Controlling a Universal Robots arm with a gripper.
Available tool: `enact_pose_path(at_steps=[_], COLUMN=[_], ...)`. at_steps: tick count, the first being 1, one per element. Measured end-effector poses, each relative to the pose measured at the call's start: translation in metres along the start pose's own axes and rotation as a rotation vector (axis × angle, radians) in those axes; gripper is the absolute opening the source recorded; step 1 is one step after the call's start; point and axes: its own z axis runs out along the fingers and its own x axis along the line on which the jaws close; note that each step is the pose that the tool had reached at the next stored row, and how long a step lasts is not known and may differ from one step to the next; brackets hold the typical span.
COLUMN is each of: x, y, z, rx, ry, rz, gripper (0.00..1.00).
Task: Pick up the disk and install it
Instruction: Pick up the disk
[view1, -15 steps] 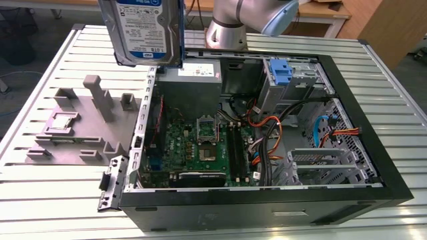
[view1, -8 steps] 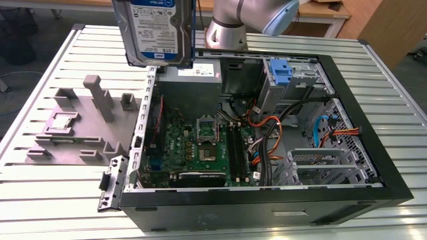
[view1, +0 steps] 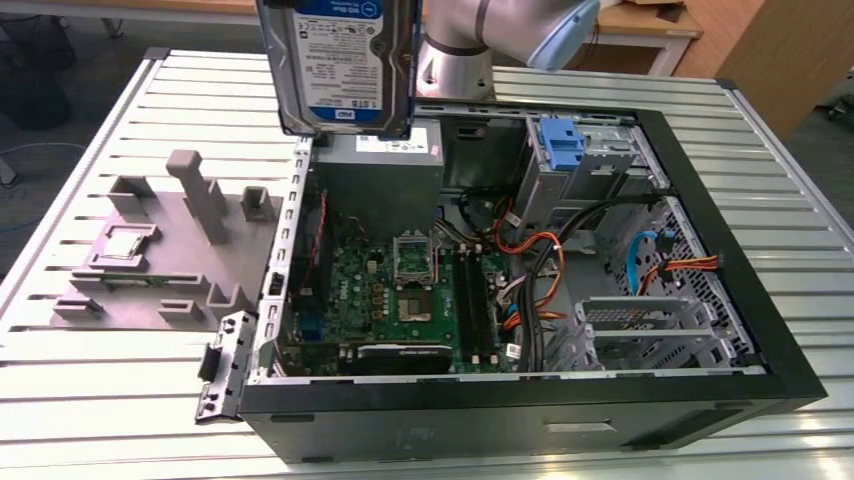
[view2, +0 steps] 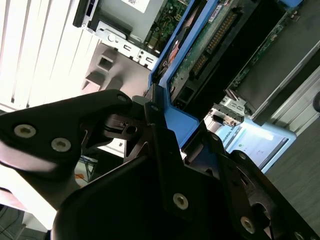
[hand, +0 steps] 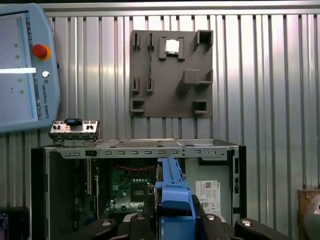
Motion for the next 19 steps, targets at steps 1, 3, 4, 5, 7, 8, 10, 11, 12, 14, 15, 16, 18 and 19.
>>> enact_pose_path(at_steps=[1,3,4,5,7,8,10,11,12,14,15,16,18,19], x=[0.0001,0.0006,0.0008,0.0009,0.0008,0.0006,0.0004,0.0003,0.0004,0.0009,0.0011,0.0017,0.0046,0.0069], y=[-0.0013,-0.0043,-0.0061,-0.0079,-0.013,-0.016,-0.0226,-0.0258,-0.0289,-0.0329,-0.0344,-0.0354,-0.0365,-0.0369], z=[0.0004,0.0013,0.0017,0.0021,0.0029,0.0032,0.0039,0.0043,0.0047,0.0056,0.006,0.0067,0.0076,0.0081], rx=[0.0,0.0,0.0001,0.0,0.0001,0.0,0.0001,0.0001,0.0,0.0,0.0001,0.0002,0.0,0.0], ry=[0.0,0.0001,0.0,0.0,-0.0001,0.0,-0.0001,0.0,0.0,-0.0001,-0.0001,-0.0003,0.0001,0.0], rz=[0.0,0.0,0.0,0.0,0.0,0.0,0.0,0.0,0.0,0.0,0.0,0.0,0.0,0.0], gripper=[0.36,0.36,0.36,0.36,0.36,0.36,0.36,0.36,0.36,0.36,0.36,0.36,0.36,0.36])
